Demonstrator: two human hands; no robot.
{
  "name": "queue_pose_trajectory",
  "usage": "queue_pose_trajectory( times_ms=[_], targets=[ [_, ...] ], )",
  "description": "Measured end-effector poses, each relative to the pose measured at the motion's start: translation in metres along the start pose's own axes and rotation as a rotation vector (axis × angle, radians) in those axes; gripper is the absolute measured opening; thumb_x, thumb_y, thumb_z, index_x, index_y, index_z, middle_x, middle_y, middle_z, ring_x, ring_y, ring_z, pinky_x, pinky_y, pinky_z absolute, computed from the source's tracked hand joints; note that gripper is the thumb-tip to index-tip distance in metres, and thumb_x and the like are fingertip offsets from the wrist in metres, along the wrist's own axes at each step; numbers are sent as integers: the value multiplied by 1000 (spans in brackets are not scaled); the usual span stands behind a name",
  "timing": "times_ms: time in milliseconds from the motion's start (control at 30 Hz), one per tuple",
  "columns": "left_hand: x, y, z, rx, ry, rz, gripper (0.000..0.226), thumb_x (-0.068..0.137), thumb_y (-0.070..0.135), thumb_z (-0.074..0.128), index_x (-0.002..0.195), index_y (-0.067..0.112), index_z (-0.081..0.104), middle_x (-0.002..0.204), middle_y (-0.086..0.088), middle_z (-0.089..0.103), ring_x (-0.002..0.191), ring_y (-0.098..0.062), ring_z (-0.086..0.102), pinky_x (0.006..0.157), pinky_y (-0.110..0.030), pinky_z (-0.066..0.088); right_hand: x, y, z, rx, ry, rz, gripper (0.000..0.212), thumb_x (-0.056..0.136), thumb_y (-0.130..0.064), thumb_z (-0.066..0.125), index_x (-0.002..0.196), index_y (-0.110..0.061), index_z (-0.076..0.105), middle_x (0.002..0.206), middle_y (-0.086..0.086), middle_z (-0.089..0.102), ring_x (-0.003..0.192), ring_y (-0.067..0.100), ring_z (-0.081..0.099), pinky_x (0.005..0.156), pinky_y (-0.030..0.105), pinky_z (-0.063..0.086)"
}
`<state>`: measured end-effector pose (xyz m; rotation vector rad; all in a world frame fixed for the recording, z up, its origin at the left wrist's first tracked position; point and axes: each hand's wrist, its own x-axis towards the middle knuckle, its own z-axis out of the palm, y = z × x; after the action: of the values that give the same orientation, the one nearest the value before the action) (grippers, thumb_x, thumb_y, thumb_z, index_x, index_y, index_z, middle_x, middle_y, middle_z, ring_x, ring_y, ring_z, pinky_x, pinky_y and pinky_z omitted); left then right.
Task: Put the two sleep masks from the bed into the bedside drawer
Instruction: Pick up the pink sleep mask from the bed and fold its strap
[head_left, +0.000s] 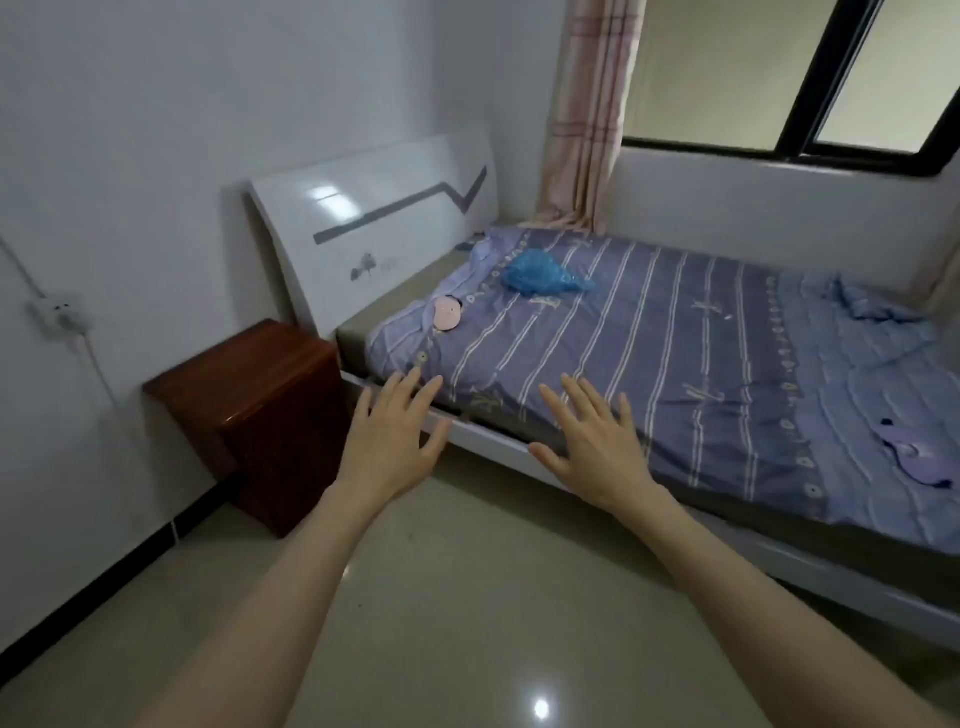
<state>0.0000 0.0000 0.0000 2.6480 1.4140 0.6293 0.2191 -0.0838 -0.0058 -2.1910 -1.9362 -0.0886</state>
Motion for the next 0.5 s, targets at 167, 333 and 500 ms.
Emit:
queue_pose_trajectory(
  times_ms=[167, 333, 500],
  targets=[
    [24, -37, 37, 13, -83, -95, 56, 91, 42, 38, 142, 25, 21, 154, -7, 24, 143, -23, 15, 117, -49, 14, 37, 1, 44, 18, -79, 27, 70, 87, -58, 34, 144, -31, 5, 158, 3, 5, 145, 23, 3, 115, 56, -1],
    [86, -66, 68, 16, -120, -119, 57, 92, 44, 37, 143, 24, 20, 155, -7, 22, 144, -23, 13, 118, -49, 13, 120, 15, 71, 68, -85, 3, 70, 87, -58, 35, 144, -32, 4, 158, 2, 7, 145, 24, 4, 114, 56, -2],
    [191, -88, 79, 10, -72, -127, 58, 92, 44, 37, 143, 23, 20, 155, -9, 21, 144, -24, 12, 117, -50, 12, 233, 35, 79, 111, -30, -27, 70, 86, -58, 36, 143, -31, 6, 158, 4, 9, 144, 25, 5, 114, 57, 1]
  ],
)
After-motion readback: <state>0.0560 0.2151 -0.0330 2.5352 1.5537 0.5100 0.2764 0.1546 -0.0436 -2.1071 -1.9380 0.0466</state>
